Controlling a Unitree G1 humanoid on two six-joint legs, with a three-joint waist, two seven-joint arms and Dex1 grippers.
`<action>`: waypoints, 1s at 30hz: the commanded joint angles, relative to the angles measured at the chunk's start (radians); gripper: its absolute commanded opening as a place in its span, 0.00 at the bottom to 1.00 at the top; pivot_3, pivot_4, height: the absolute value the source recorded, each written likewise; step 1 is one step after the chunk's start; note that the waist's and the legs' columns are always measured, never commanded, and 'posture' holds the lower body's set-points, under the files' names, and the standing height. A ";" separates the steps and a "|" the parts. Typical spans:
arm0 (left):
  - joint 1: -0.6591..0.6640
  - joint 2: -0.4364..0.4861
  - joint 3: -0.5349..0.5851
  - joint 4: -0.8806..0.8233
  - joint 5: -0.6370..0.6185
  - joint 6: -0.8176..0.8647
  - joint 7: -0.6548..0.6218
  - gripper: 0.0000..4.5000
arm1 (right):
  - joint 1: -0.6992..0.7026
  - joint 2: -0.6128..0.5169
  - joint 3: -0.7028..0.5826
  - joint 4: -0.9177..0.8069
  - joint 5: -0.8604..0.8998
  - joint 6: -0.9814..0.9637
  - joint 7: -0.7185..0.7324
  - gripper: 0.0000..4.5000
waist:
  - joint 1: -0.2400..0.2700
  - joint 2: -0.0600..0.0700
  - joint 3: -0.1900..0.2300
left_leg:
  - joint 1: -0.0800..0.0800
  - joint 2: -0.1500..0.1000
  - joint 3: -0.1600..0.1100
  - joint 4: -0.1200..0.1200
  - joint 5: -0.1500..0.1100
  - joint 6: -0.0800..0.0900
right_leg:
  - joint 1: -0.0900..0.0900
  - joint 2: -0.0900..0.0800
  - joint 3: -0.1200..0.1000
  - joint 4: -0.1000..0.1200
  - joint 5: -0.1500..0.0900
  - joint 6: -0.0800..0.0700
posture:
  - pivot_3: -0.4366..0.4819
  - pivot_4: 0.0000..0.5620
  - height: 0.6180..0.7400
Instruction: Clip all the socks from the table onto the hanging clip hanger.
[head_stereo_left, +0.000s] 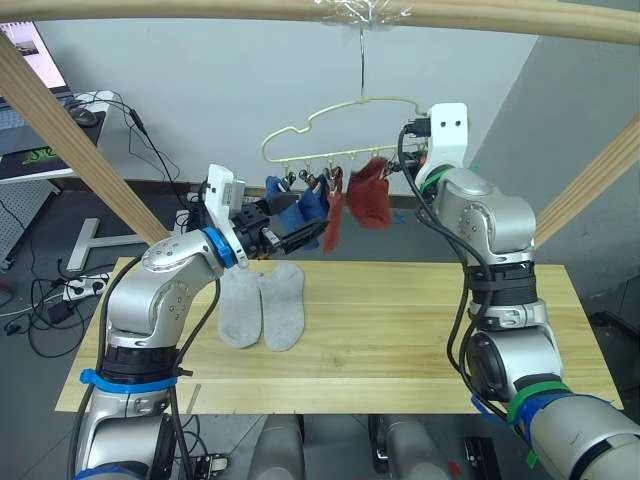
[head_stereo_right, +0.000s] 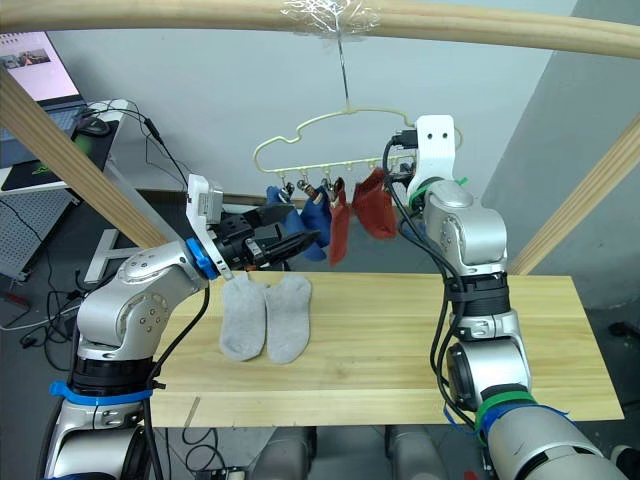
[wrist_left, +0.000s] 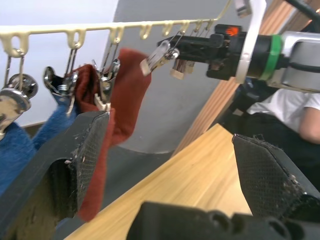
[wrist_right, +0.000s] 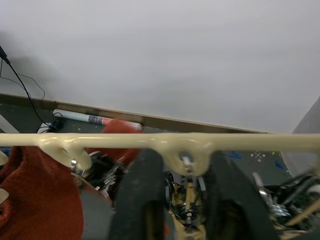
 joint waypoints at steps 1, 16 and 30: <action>-0.002 0.008 -0.010 -0.017 0.020 0.025 0.029 1.00 | -0.018 -0.008 -0.019 -0.023 -0.008 -0.018 -0.010 0.01 | 0.000 0.000 0.000 | 0.000 0.000 0.000 0.000 0.000 0.000 | 0.000 0.000 0.000 0.000 0.000 0.000 | 0.62 0.44 1.00; 0.028 0.118 -0.165 0.329 0.296 -0.060 0.004 1.00 | -0.020 -0.004 -0.024 -0.020 -0.001 -0.015 -0.019 0.01 | 0.000 0.000 0.000 | 0.000 0.000 0.001 -0.002 0.000 0.000 | -0.002 0.000 0.000 0.000 0.000 0.000 | 0.61 0.44 1.00; -0.216 -0.027 -0.279 0.928 0.508 -0.364 -0.094 1.00 | -0.013 0.000 -0.026 -0.053 0.005 0.009 -0.019 0.01 | 0.005 0.000 0.000 | -0.004 0.000 0.001 -0.002 0.000 0.000 | -0.005 0.000 0.000 0.001 0.000 0.000 | 0.58 0.44 1.00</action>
